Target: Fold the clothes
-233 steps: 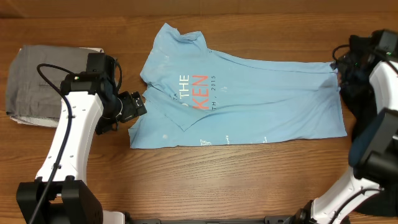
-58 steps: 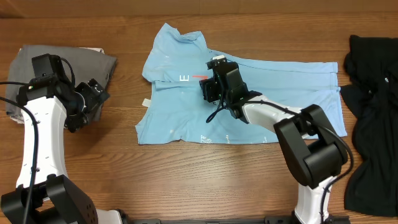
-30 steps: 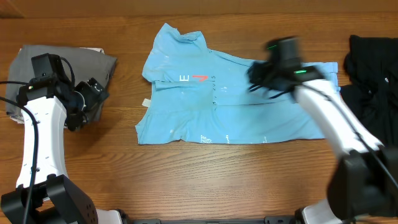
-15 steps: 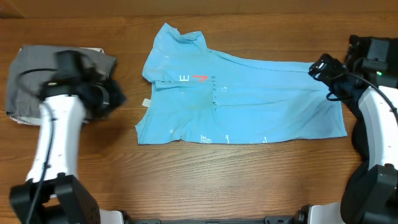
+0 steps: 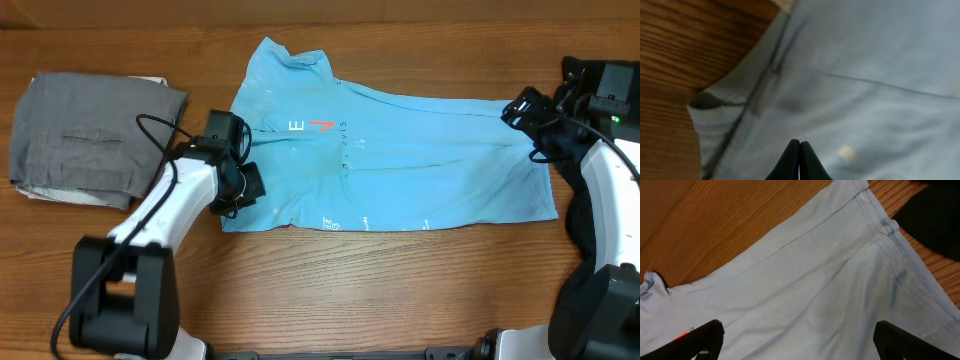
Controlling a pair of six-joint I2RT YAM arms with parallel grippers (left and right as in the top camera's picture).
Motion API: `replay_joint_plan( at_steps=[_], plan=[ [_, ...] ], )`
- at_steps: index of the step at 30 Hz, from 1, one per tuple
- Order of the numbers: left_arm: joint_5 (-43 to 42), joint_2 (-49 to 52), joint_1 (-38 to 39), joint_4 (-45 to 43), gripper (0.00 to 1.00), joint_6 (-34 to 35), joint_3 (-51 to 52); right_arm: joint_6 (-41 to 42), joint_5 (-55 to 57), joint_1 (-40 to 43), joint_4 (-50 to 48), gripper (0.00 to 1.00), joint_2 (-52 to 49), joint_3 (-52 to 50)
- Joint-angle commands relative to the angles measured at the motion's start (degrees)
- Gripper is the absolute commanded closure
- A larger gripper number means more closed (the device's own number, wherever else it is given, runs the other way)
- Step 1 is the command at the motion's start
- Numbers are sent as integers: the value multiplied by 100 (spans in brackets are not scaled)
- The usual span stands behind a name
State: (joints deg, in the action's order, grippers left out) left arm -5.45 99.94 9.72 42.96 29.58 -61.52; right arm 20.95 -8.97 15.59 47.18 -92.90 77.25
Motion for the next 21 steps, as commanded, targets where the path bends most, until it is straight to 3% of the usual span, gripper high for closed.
replay_joint_plan(
  at_steps=[1,8,15,21],
  plan=[
    [358,586,-42,-63,96,173,50,11,-9,-9,-33,0,9,2],
    [680,1311,-177,463,96,192,50,11,-9,-9,-33,0,9,2],
    [756,1307,-439,1344,96,282,52,11,-9,-9,-33,0,9,2],
    [737,1266,-446,1572,96,254,42,11,-9,-9,-33,0,9,2]
  ],
)
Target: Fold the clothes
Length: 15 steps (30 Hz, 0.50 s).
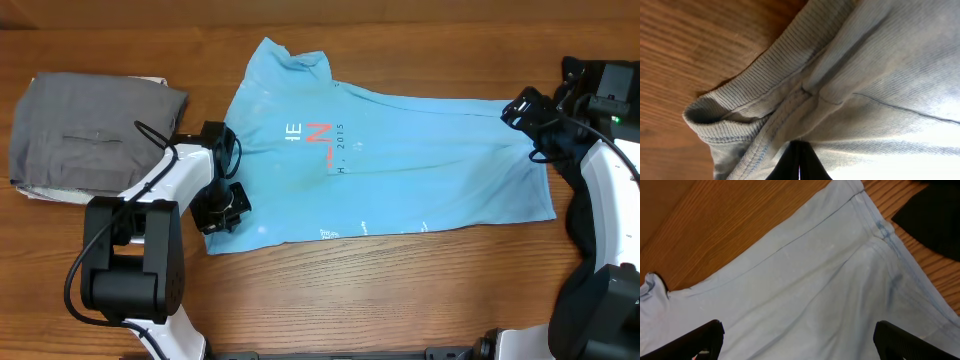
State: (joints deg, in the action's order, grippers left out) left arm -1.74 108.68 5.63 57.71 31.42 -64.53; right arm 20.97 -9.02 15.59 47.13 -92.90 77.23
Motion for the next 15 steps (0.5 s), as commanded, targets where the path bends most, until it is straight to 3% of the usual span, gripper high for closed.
replay_joint_plan(
  at_steps=[1,10,15],
  plan=[
    [365,350,-37,179,96,72,315,9,-4,-9,-28,0,9,4],
    [520,-728,-90,772,96,57,-74,9,-4,-9,-28,0,9,4],
    [308,-1766,-42,999,93,-334,-1545,9,-4,-9,-28,0,9,4]
  ],
)
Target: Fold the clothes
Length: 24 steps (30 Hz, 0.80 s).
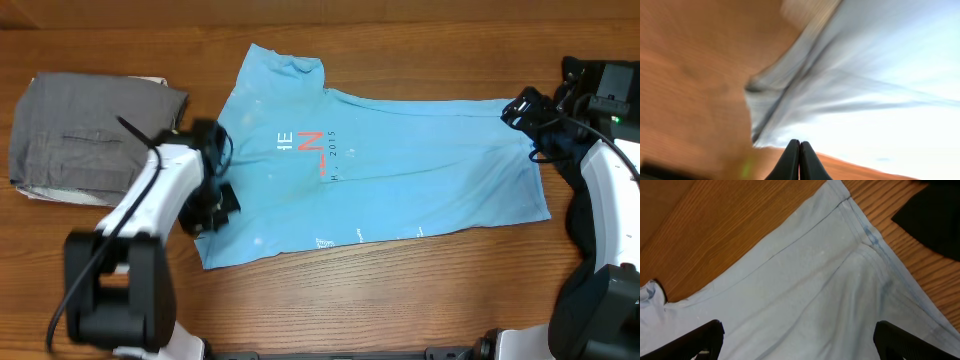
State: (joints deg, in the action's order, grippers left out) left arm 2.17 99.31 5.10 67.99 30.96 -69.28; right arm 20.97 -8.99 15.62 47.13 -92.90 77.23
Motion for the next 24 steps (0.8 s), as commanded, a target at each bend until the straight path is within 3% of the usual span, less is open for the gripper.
replay_joint_plan(
  at_steps=[1,8,16,18,24],
  plan=[
    [-260,-970,37,-26,91,-382,-1436,9,-7,-11,-28,0,9,4],
    [-636,-957,221,356,82,-619,-3884,9,-7,-11,-28,0,9,7],
    [-776,560,289,1126,65,-929,-6555,9,-7,-11,-28,0,9,4],
    [-872,1102,293,1182,57,-1104,-6972,9,-9,-11,-28,0,9,4],
    [-929,2581,284,857,53,-1513,-7495,9,-9,-11,-28,0,9,4]
  ],
)
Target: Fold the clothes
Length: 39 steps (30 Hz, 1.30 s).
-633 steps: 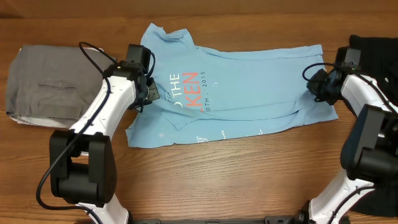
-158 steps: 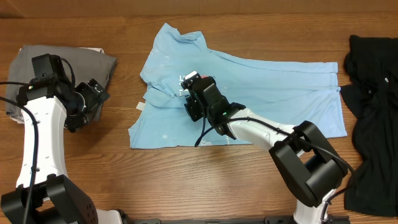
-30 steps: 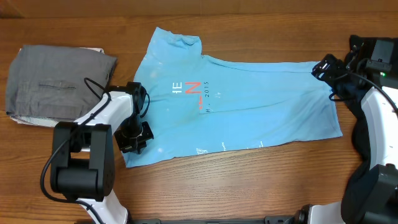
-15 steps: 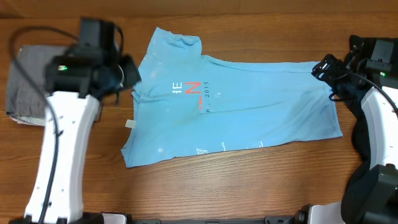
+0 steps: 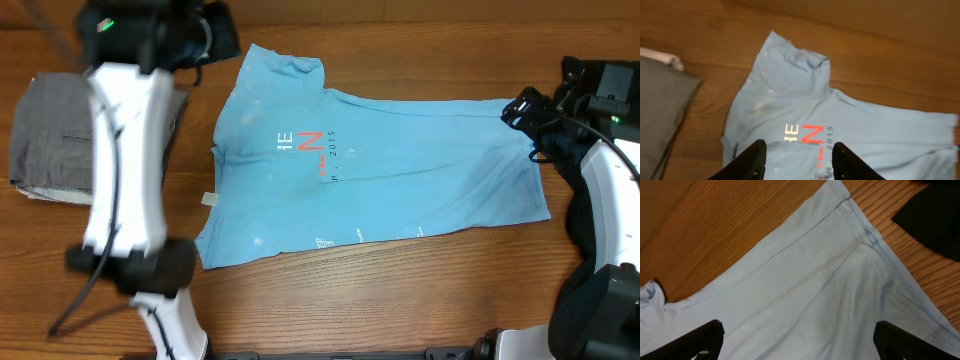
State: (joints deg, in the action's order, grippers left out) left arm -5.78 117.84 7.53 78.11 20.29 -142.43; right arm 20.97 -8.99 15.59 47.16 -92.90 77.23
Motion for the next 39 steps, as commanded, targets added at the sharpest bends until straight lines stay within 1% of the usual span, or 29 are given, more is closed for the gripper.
replay_joint_plan(
  at_steps=[1,6,8,10,13,17,20,23,29,33,35,38,39],
  plan=[
    [-133,944,37,-315,53,-531,-179,9,-7,-9,-31,0,9,4],
    [26,1853,33,-1145,50,-1161,-177,9,-7,-9,-31,0,9,4],
    [358,2146,33,-1397,47,-1156,-177,9,-7,-9,-31,0,9,4],
    [492,2415,31,-1633,47,-1167,-177,9,-7,-9,-31,0,9,4],
    [422,2761,33,-1982,46,-1287,-173,9,-7,-9,-31,0,9,4],
    [426,3167,33,-2479,41,-1521,-173,9,-7,-9,-31,0,9,4],
    [428,3416,31,-2743,41,-1609,-173,9,-7,-9,-31,0,9,7],
    [448,3663,22,-3003,34,-1609,-173,9,-7,-9,-31,0,9,4],
    [463,4033,-26,-3082,30,-1585,-173,9,-7,-9,-31,0,9,4],
    [472,4159,-57,-2905,25,-1582,-166,9,-7,-9,-31,0,9,4],
    [472,4159,-76,-2898,23,-1582,-170,9,-7,-9,-31,0,9,7],
    [474,4144,-92,-2905,18,-1589,-302,9,-7,-9,-31,0,9,4],
    [472,4144,-96,-2905,18,-1587,-374,9,-7,-9,-31,0,9,4]
  ],
)
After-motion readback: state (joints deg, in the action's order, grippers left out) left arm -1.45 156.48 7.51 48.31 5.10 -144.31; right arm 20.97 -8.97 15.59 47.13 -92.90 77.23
